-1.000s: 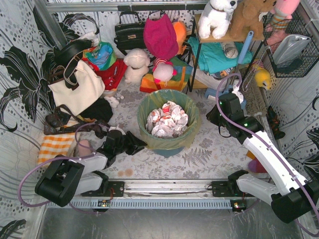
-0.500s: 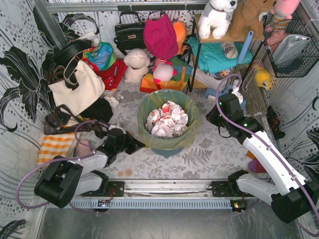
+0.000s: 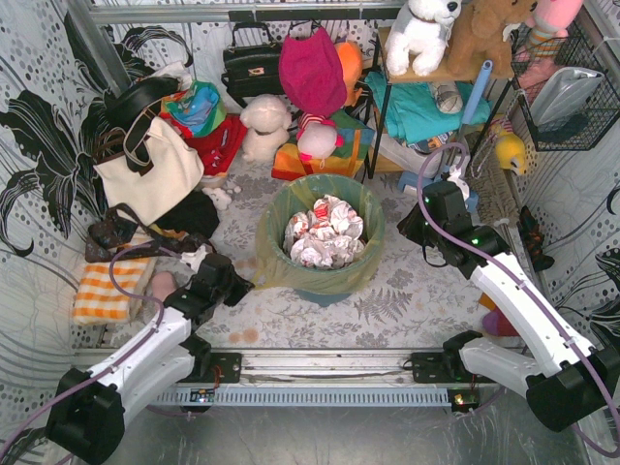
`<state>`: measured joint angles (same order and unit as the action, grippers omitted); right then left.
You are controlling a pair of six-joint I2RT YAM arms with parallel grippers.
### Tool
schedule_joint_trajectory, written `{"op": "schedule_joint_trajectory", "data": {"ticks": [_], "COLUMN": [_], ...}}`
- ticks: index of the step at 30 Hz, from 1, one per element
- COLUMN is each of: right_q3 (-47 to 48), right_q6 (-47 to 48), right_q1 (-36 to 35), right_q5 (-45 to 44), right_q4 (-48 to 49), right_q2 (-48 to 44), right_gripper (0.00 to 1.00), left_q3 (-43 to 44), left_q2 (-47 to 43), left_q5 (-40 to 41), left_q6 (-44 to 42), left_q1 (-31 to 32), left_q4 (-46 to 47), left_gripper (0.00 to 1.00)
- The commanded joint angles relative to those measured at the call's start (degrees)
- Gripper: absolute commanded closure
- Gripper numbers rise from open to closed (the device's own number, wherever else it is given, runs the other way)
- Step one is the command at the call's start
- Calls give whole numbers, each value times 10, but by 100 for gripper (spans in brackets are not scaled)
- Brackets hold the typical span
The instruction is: Tie the trash bag
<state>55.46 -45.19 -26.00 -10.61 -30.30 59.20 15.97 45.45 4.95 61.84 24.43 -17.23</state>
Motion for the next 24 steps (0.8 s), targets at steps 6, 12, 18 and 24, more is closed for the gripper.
{"op": "schedule_joint_trajectory", "data": {"ticks": [6, 12, 18, 24], "right_q3": [-1, 6, 12, 11], "right_q6": [-3, 1, 2, 1], "right_q1": [3, 3, 3, 3], "right_q5": [3, -3, -4, -9], "right_q4": [16, 10, 10, 4], "right_q2": [-2, -3, -2, -10], "right_gripper": [79, 79, 79, 79], "left_q3": [7, 32, 51, 44], "left_q2": [3, 47, 118, 164], "left_q5": [-12, -6, -61, -139], "left_q6": [-42, -93, -173, -219], "left_q1": [6, 6, 6, 6], "left_q4": [56, 89, 180, 273], "left_gripper": [70, 47, 42, 42]}}
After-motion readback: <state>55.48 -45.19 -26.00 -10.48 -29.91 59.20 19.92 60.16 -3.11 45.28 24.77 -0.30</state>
